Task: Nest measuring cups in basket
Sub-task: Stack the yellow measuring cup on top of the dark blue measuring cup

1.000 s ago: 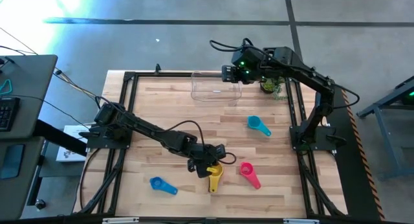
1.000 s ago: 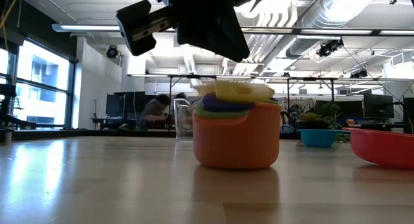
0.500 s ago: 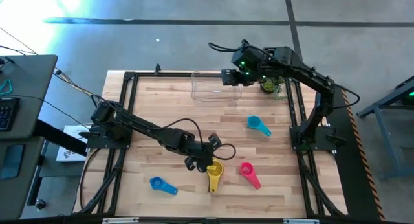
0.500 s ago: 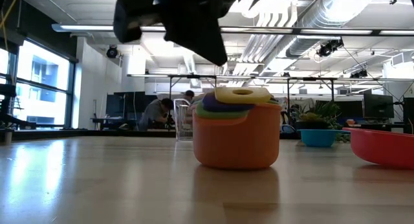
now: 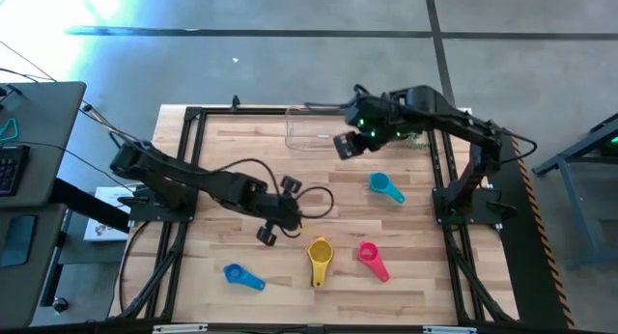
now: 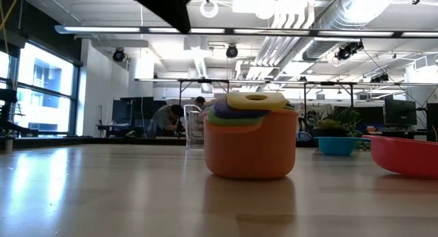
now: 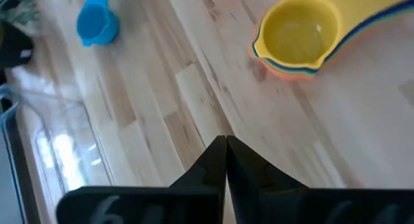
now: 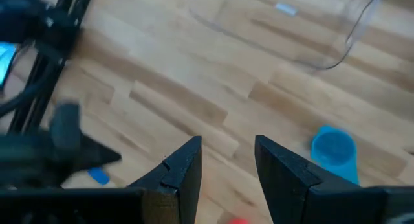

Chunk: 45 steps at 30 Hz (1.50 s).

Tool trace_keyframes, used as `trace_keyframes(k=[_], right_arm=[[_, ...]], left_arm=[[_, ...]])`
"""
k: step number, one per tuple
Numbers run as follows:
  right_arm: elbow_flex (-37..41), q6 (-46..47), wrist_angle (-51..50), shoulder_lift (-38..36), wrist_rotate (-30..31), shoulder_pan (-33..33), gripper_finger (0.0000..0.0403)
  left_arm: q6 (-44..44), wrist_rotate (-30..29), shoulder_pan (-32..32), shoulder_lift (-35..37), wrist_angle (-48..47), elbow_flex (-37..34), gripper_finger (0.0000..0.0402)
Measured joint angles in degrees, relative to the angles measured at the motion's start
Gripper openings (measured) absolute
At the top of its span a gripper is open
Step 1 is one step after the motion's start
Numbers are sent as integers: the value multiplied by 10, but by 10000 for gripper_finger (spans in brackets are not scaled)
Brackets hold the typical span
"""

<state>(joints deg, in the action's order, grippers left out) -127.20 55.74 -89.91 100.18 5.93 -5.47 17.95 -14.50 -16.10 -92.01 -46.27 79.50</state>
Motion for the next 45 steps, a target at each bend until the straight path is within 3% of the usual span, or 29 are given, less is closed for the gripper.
trace_keyframes(k=[15,28,45], right_arm=[[6,211,0,28,79,197,135],[6,377,1,107,56,286,135],[7,513,21,210,-2,350,135]], left_arm=[[-164,-7,4,152,-164,0,3],[-229,-11,3,184,-291,0,3],[-233,-11,3,185,-330,0,3]])
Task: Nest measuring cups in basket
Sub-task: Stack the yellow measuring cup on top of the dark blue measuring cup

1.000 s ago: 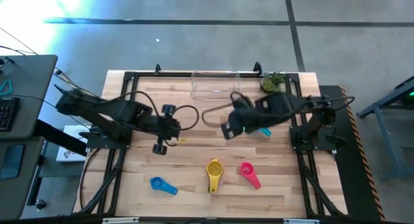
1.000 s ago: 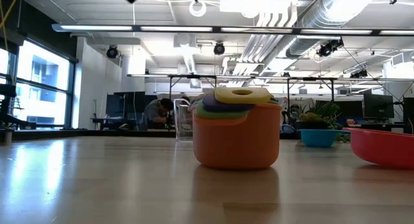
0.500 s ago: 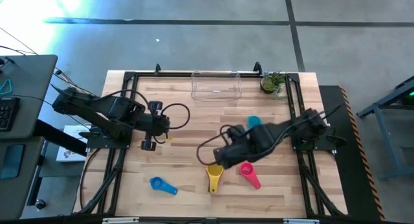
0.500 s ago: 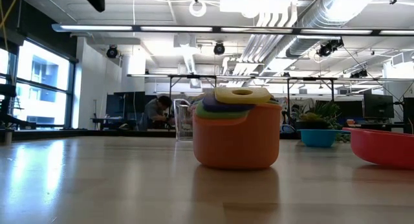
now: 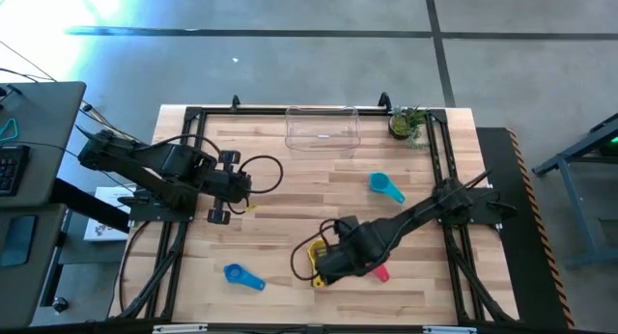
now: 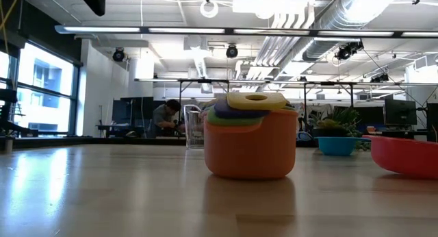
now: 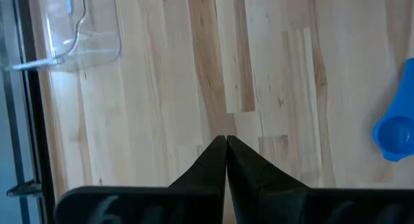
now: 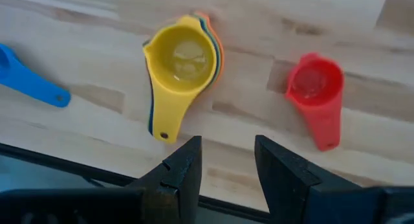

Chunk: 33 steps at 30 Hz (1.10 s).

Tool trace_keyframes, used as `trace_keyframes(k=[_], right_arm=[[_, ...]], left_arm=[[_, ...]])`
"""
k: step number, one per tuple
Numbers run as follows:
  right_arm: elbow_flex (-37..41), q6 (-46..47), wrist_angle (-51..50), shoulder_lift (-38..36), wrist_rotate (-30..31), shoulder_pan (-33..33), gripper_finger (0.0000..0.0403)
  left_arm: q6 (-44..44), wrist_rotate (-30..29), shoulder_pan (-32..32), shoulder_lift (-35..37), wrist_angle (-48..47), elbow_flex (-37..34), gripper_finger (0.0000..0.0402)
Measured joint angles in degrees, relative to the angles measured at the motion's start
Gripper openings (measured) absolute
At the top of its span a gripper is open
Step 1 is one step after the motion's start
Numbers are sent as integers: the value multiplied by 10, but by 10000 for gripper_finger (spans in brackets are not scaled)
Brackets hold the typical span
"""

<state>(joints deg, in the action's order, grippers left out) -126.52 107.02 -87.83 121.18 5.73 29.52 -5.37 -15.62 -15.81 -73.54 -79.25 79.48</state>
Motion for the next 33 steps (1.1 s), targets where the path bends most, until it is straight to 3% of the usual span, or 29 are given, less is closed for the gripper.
trace_keyframes(k=[13,33], right_arm=[[0,75,36,57,-2,40,135],[0,115,110,149,-33,42,135]], left_arm=[[-37,-1,-51,38,-21,0,3],[-46,-1,-54,79,-21,0,3]])
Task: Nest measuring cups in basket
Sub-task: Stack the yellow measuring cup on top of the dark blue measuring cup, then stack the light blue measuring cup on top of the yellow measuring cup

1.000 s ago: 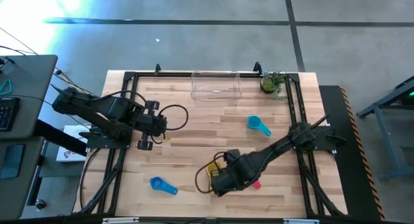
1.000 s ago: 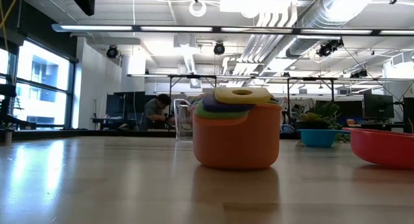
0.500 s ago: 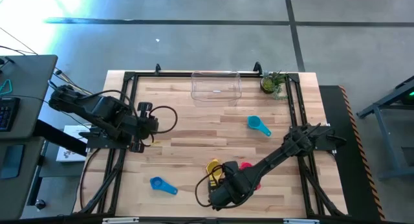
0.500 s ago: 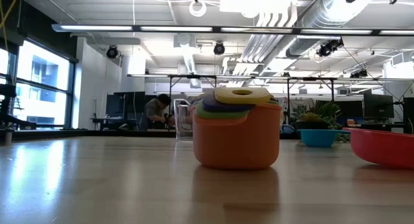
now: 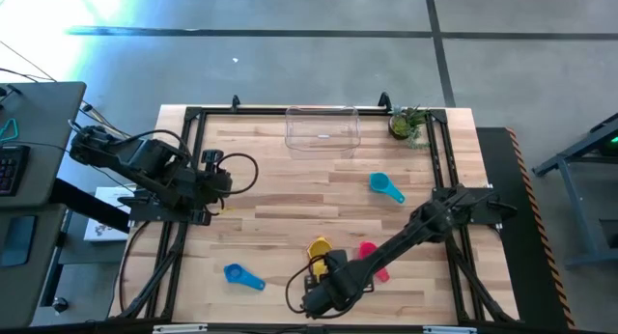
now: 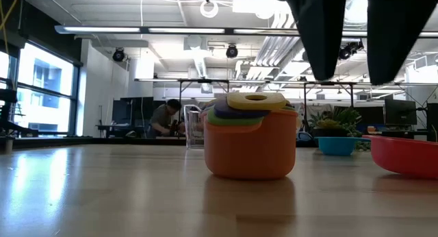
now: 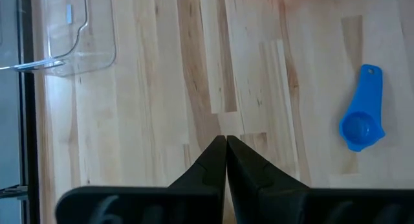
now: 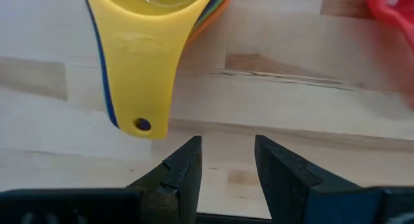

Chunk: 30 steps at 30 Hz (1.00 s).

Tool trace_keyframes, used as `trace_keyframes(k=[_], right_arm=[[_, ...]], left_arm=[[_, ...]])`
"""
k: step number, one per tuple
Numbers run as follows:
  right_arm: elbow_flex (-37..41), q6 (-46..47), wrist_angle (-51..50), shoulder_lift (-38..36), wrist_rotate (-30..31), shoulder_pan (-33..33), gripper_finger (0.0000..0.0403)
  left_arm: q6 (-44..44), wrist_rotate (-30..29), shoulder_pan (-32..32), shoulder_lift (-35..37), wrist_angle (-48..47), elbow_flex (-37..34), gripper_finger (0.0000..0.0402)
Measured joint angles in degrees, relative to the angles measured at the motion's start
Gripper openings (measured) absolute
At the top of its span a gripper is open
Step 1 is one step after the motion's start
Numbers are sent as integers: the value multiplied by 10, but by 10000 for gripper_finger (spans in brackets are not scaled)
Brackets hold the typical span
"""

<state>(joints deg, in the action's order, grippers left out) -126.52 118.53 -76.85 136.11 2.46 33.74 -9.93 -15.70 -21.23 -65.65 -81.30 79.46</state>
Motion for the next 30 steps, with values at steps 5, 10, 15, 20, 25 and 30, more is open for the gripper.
trace_keyframes(k=[5,10,15,20,25,30], right_arm=[[0,0,1,13,0,-7,135],[0,-3,6,19,5,-19,135],[0,-14,6,21,7,-29,135],[0,-19,15,21,7,-32,135],[-3,-11,4,21,5,-30,135],[-52,-1,-50,20,5,-27,135]], left_arm=[[0,0,0,0,-1,0,3],[0,0,0,0,-1,0,3],[0,0,0,0,-6,0,3],[0,0,0,0,-9,0,3],[1,0,0,0,-14,0,3],[6,0,0,0,-15,0,3]])
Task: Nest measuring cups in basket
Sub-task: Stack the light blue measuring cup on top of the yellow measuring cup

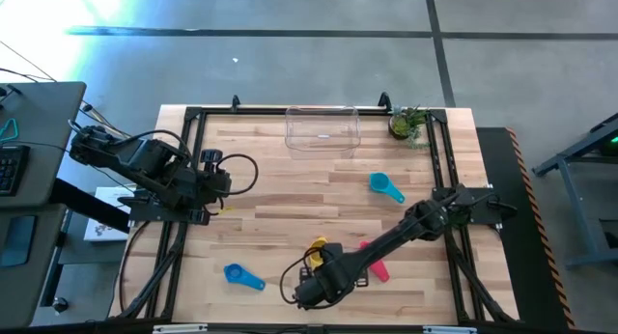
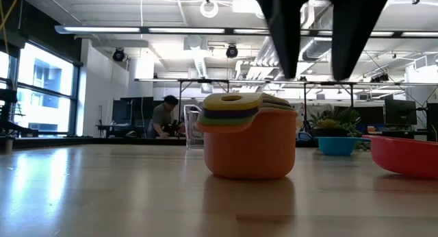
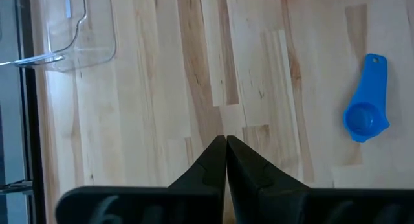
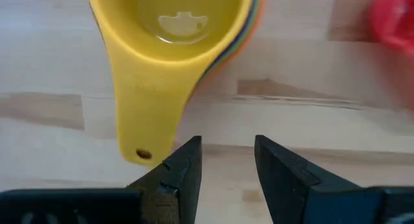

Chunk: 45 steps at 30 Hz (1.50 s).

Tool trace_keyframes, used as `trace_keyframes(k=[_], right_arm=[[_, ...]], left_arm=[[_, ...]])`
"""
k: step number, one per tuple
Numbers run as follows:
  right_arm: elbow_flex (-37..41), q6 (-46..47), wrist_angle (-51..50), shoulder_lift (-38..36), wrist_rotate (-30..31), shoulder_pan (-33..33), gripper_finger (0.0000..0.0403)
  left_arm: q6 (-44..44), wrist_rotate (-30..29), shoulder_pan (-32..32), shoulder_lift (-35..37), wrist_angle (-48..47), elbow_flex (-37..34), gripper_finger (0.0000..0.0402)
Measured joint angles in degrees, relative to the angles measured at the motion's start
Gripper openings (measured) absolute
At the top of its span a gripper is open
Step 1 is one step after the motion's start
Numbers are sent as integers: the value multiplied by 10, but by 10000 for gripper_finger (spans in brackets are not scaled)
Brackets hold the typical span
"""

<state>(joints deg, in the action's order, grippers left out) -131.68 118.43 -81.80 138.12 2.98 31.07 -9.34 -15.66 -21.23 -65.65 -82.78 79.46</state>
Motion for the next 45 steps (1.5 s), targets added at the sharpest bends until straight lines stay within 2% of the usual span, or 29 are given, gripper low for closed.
trace_keyframes(k=[3,11,19,28,37,41,45], right_arm=[[-34,-4,-41,-4,14,-1,135],[-10,-77,-85,-79,76,-31,135],[-10,-274,-82,-135,133,-92,135],[-10,-529,-82,-193,142,-181,135],[-8,-747,-81,-252,158,-273,135],[31,-812,-81,-286,163,-311,135],[135,-831,-82,-345,165,-340,135]], left_arm=[[0,0,0,0,0,0,3],[6,0,0,0,1,0,3],[-1,0,3,0,4,0,3],[-53,-1,18,0,3,0,3],[-119,-2,50,0,3,0,3],[-151,-6,63,0,3,0,3],[-186,-12,73,0,3,0,3]])
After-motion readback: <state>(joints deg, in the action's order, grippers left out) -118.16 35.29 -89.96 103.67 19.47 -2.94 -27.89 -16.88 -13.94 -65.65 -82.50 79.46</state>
